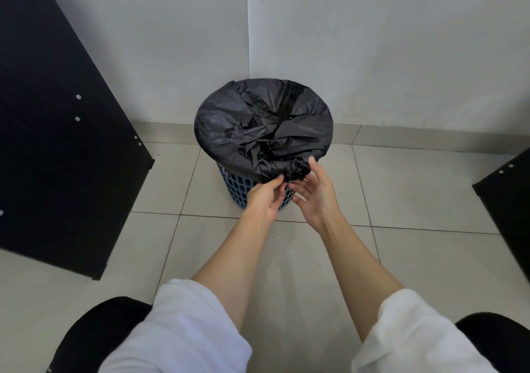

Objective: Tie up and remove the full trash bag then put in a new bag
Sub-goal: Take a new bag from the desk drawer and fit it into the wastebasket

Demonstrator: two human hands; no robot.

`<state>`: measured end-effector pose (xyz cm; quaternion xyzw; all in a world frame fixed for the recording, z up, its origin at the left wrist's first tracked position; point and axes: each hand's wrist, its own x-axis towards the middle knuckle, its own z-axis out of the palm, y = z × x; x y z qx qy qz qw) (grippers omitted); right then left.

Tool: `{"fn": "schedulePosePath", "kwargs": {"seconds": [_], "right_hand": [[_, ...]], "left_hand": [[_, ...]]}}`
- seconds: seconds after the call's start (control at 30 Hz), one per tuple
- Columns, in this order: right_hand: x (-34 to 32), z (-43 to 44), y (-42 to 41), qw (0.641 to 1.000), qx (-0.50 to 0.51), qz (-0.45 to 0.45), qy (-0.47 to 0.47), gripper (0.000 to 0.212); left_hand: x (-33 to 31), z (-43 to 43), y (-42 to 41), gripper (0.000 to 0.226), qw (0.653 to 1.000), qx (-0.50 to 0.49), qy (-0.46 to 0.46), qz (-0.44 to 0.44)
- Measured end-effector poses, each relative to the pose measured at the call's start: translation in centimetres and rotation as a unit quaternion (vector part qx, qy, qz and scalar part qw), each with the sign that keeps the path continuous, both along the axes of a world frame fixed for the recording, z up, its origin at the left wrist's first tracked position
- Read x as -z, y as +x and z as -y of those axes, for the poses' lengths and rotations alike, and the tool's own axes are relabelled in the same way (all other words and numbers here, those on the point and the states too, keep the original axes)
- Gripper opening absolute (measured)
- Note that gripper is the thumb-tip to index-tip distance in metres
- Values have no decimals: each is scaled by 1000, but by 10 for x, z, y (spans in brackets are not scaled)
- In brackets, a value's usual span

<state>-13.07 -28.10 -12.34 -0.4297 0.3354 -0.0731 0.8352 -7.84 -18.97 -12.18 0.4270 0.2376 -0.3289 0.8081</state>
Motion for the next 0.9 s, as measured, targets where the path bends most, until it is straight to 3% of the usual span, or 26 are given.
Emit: {"fn": "schedulePosePath", "kwargs": {"seconds": [0.03,0.13,0.27,0.4,0.53,0.63,0.77,0.9], "right_hand": [[-4,-1,3,1000,7,-16,-24,45],[-16,-6,14,995,47,-65,-57,33],[-21,-13,25,988,120,-91,-35,18],[-27,-14,32,982,154,-99,-40,15],[-29,-13,37,983,151,-103,-12,26],[-33,-10,44,974,174,-144,-18,17],[-42,-4,52,963,199,-181,-21,21],[-47,4,56,974,139,-175,23,17]], "left_hand": [[-2,0,-2,9,1000,-8,7,3],[-4,-2,-9,15,998,-38,25,33],[-13,-15,-4,22,970,-159,155,100],[-29,-20,14,54,956,-108,233,145],[-32,-15,21,44,966,-92,218,103],[-34,-13,20,42,971,-100,200,86],[-38,-12,19,41,975,-105,185,72],[-38,-14,22,42,977,-104,175,68]]}}
